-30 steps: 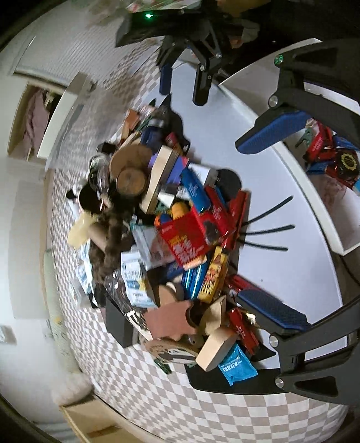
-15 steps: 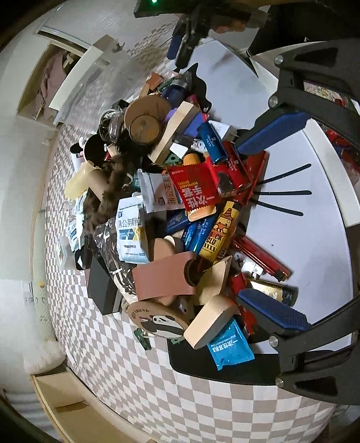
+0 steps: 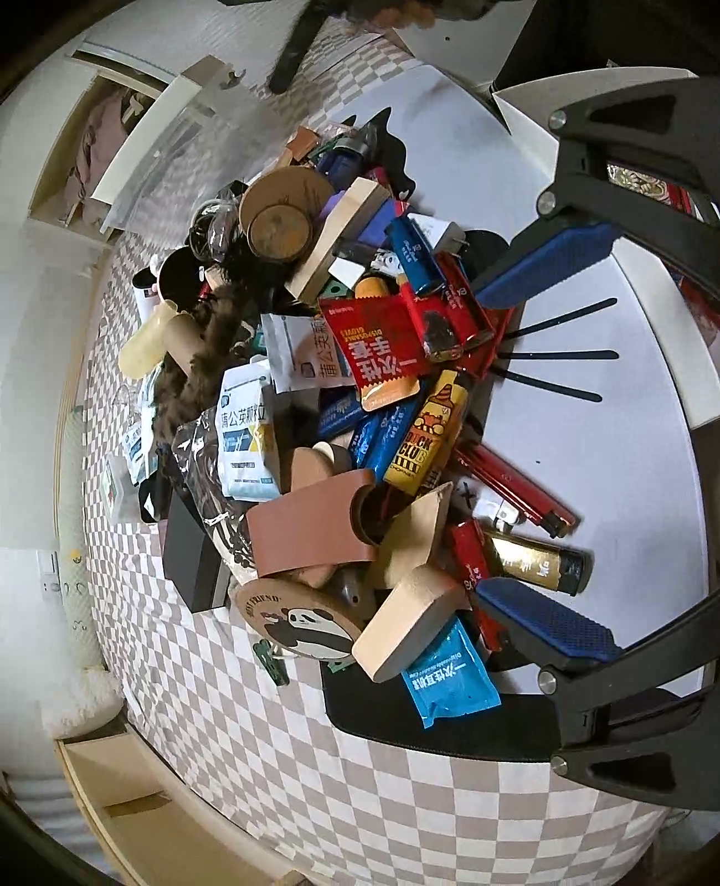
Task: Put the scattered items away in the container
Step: 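Move both tools back over the pile on the table, then grasp a red lipstick tube with the left tool while the right tool grasps a blue lipstick tube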
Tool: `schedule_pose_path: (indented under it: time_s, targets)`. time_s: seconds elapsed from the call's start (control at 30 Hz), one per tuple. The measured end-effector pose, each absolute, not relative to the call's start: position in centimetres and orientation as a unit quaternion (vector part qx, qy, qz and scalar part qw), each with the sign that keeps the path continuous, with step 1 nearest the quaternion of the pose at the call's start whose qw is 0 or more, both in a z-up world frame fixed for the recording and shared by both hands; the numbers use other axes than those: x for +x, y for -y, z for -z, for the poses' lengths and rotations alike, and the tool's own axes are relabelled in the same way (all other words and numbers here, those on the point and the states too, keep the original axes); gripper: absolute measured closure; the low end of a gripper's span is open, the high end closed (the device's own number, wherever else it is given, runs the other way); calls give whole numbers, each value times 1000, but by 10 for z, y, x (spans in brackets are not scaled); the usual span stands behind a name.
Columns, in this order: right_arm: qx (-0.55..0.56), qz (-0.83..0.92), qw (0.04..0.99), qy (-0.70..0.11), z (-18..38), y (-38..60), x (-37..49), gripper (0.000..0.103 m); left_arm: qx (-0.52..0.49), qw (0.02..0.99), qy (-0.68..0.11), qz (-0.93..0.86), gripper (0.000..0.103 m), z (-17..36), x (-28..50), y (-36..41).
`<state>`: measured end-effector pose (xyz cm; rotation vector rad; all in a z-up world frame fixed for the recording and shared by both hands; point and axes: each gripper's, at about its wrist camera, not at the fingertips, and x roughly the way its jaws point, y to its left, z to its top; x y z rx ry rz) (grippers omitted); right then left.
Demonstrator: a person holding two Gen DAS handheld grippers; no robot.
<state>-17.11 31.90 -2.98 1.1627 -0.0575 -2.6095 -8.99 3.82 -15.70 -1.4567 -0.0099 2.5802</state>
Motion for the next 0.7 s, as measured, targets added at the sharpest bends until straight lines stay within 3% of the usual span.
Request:
schedule_pose_path:
  time_s: [0.03,0.13,0.27,0.47,0.7]
  targets:
    - [407,902,139,26,29,-320,-174,37,-490,89,1,-867,5,158,-90,-39]
    - [417,900,124,19,40,-320,-177,38,-494,88,-4,-865,5,162,-91,-37]
    - [447,886,123,9,65,-314,-179,58,-500,87,-10,-862,5,167,-92,-36]
    - [469,870,152,-10,89,-296,-174,58,-510,88,-33,-855,6,179,-94,-33]
    - [486,849,207,-16,102,-272,-164,58,-528,100,-83,-839,32,206,-97,-32]
